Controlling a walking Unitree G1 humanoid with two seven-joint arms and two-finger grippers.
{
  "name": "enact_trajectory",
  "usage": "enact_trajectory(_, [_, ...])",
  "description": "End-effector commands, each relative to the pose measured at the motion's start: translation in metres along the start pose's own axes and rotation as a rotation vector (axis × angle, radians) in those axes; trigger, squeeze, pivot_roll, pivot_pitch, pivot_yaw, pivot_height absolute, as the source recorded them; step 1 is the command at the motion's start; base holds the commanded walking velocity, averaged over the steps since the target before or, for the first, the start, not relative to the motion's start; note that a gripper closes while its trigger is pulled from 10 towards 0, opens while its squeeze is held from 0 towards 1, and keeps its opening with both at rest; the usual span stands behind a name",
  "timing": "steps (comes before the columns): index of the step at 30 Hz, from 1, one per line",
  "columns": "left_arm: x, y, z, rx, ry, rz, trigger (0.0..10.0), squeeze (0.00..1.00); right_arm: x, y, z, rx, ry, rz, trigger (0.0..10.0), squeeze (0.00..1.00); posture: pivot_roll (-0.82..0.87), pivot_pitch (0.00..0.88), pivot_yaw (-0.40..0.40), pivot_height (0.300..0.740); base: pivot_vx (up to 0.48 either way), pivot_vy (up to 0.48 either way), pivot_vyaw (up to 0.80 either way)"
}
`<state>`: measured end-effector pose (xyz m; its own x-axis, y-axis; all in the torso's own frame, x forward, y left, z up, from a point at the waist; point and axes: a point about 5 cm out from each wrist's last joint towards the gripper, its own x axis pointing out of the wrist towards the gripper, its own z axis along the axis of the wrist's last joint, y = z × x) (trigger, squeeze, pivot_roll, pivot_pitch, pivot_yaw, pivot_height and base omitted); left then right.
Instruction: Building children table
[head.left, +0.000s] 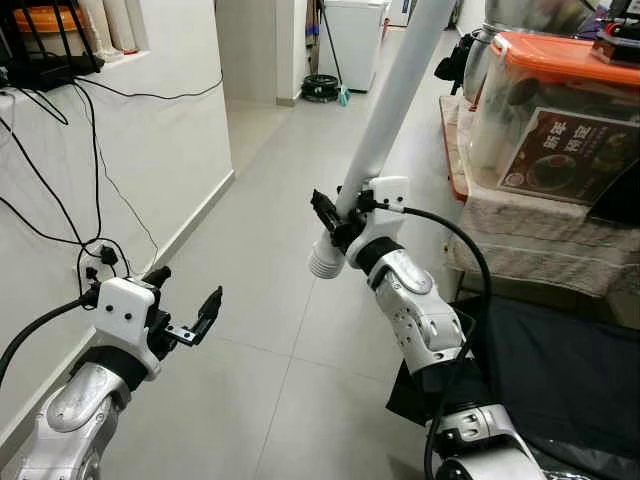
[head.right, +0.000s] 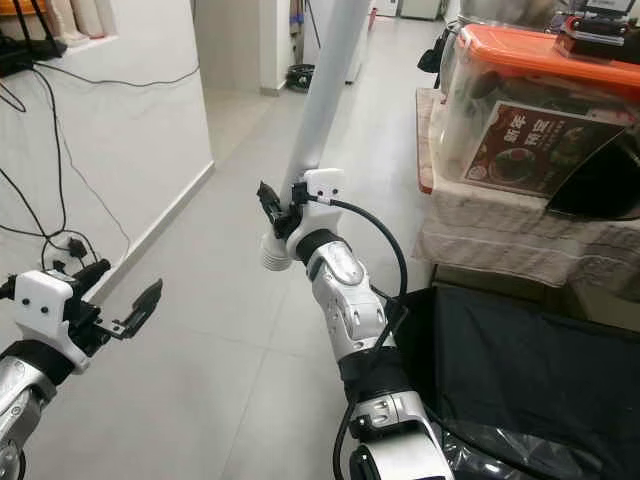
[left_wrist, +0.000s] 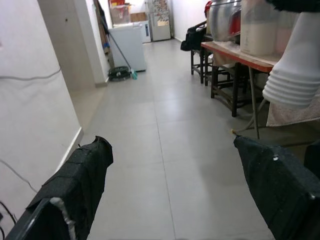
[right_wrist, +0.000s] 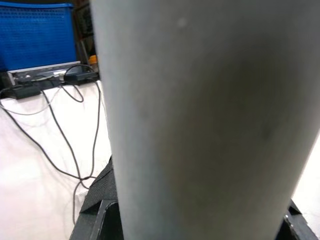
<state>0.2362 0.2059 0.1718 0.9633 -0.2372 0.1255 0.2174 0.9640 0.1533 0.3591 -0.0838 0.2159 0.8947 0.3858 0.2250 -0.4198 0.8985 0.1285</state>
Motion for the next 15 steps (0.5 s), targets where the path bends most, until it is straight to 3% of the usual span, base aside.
enact_trajectory(1, [-0.001,-0.005,0.000,-0.010,0.004,0.001,10.0,0.00,-0.005,-0.005,0.005,-0.015,-0.029,-0.022,10.0,0.00,0.07,0.000,-0.067,0.740,0.000,0.000,0.00])
enact_trajectory(7, [0.002,-0.010,0.000,-0.045,-0.007,0.028,10.0,0.00,-0.017,-0.009,0.007,-0.022,-0.042,-0.067,10.0,0.00,0.05,0.000,-0.065,0.740,-0.235,0.000,0.00])
enact_trajectory(12, [0.004,-0.014,0.001,-0.058,-0.012,0.021,10.0,0.00,-0.022,-0.015,0.005,-0.015,-0.029,-0.103,10.0,0.00,0.04,0.000,-0.062,0.740,-0.358,0.000,-0.80])
enact_trajectory(15, [0.005,-0.016,0.001,-0.068,-0.012,0.016,10.0,0.00,-0.024,-0.018,0.005,-0.024,-0.027,-0.118,10.0,0.00,0.04,0.000,-0.063,0.740,-0.435,0.000,0.00])
